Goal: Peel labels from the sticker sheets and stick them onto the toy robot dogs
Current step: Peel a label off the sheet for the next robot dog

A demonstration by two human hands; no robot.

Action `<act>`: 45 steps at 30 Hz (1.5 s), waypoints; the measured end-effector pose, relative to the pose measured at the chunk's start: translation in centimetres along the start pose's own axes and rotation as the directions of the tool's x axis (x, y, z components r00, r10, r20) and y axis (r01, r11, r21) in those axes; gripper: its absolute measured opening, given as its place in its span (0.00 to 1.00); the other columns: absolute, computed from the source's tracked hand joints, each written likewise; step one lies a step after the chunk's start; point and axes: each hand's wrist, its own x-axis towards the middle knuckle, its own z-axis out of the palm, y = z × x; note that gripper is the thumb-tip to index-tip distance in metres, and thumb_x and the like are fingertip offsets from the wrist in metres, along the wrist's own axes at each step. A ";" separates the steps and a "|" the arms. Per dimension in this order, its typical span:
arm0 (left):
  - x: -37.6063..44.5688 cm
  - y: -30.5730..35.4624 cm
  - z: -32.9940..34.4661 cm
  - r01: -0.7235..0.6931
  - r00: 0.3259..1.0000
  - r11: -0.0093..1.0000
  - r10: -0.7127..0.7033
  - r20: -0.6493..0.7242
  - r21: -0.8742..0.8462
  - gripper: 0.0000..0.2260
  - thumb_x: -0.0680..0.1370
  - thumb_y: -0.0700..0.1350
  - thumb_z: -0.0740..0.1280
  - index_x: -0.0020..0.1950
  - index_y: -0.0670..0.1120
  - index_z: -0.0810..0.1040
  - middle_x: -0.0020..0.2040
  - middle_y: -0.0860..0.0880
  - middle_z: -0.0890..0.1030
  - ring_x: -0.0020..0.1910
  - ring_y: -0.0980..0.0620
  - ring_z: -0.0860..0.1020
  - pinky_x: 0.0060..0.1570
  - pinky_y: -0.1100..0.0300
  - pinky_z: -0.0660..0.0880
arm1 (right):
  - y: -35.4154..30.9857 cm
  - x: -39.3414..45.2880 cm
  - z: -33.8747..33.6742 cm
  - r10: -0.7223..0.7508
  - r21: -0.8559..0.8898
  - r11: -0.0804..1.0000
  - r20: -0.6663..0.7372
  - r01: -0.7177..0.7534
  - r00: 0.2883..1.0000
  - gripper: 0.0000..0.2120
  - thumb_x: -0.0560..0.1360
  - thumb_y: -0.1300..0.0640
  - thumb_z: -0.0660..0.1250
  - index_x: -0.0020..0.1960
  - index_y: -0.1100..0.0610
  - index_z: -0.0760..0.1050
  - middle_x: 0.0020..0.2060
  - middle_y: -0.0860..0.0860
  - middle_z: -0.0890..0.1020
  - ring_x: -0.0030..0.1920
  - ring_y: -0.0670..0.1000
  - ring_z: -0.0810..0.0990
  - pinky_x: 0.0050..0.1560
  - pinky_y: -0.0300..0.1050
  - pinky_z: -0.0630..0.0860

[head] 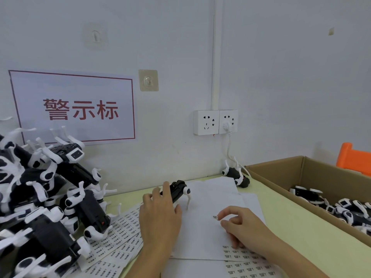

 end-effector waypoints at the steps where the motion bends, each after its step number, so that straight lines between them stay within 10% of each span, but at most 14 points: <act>1: -0.1 -0.1 0.0 0.013 1.000 1.000 -0.013 0.007 -0.012 0.26 0.81 0.56 0.60 0.77 0.53 0.55 0.67 0.54 0.72 0.61 0.50 0.69 0.54 0.60 0.73 | 0.0 0.0 0.0 0.001 0.002 1.000 0.002 -0.001 1.000 0.07 0.80 0.57 0.62 0.52 0.49 0.78 0.26 0.49 0.78 0.27 0.46 0.75 0.31 0.33 0.71; 8: -0.4 1.3 -0.9 0.189 0.967 0.903 -0.238 -0.085 -0.387 0.21 0.78 0.48 0.68 0.69 0.48 0.66 0.58 0.51 0.76 0.55 0.48 0.70 0.39 0.59 0.69 | -0.1 0.2 -0.1 0.026 0.100 0.995 -0.024 -0.023 0.999 0.08 0.79 0.59 0.62 0.52 0.51 0.78 0.27 0.52 0.78 0.27 0.50 0.76 0.28 0.37 0.71; 14: 1.3 2.5 -2.2 0.521 0.796 0.018 -0.371 0.478 -0.853 0.12 0.75 0.45 0.73 0.53 0.49 0.71 0.47 0.49 0.79 0.41 0.51 0.76 0.40 0.56 0.70 | 0.0 0.5 -0.4 0.076 0.265 0.963 -0.093 -0.049 0.993 0.10 0.79 0.63 0.62 0.50 0.54 0.81 0.27 0.52 0.75 0.26 0.54 0.76 0.24 0.40 0.69; 18: 1.6 2.7 -2.1 0.605 0.720 -0.230 -0.252 0.647 -0.762 0.10 0.78 0.45 0.70 0.55 0.43 0.76 0.49 0.44 0.80 0.47 0.43 0.77 0.54 0.46 0.77 | 0.0 0.7 -0.5 0.070 0.369 0.930 -0.180 0.002 0.981 0.09 0.79 0.65 0.62 0.51 0.58 0.81 0.27 0.52 0.74 0.26 0.54 0.76 0.25 0.42 0.69; 21: 1.4 2.5 -1.9 0.655 0.682 -0.364 -0.092 0.725 -0.662 0.05 0.79 0.41 0.64 0.44 0.42 0.75 0.39 0.42 0.80 0.39 0.41 0.77 0.44 0.49 0.75 | 0.1 1.0 -0.9 0.090 0.424 0.905 -0.274 0.036 0.958 0.10 0.78 0.66 0.62 0.51 0.58 0.81 0.27 0.52 0.74 0.27 0.53 0.76 0.26 0.42 0.69; 29: -0.5 3.0 -0.6 0.706 0.663 -0.380 0.061 0.746 -0.597 0.17 0.78 0.38 0.66 0.66 0.45 0.73 0.47 0.41 0.83 0.42 0.42 0.80 0.47 0.46 0.76 | 0.4 1.3 -1.3 0.092 0.447 0.888 -0.412 0.113 0.907 0.11 0.79 0.66 0.62 0.51 0.56 0.81 0.28 0.52 0.77 0.27 0.51 0.76 0.26 0.44 0.68; 37: -1.1 2.9 -0.9 0.725 0.682 -0.288 0.173 0.711 -0.626 0.22 0.73 0.41 0.70 0.66 0.56 0.75 0.44 0.42 0.84 0.33 0.45 0.79 0.29 0.54 0.73 | 0.1 1.0 -1.9 -0.015 0.391 0.891 -0.478 0.228 0.878 0.04 0.78 0.61 0.68 0.48 0.58 0.82 0.26 0.52 0.77 0.31 0.54 0.75 0.34 0.48 0.71; 45: -1.3 2.6 -1.0 0.682 0.701 -0.091 0.364 0.614 -0.725 0.26 0.74 0.32 0.65 0.62 0.61 0.80 0.49 0.40 0.81 0.40 0.45 0.78 0.37 0.54 0.77 | -1.5 0.0 -1.9 -0.221 0.216 0.915 -0.437 0.340 0.872 0.04 0.79 0.61 0.68 0.45 0.60 0.79 0.28 0.53 0.76 0.29 0.49 0.72 0.33 0.39 0.69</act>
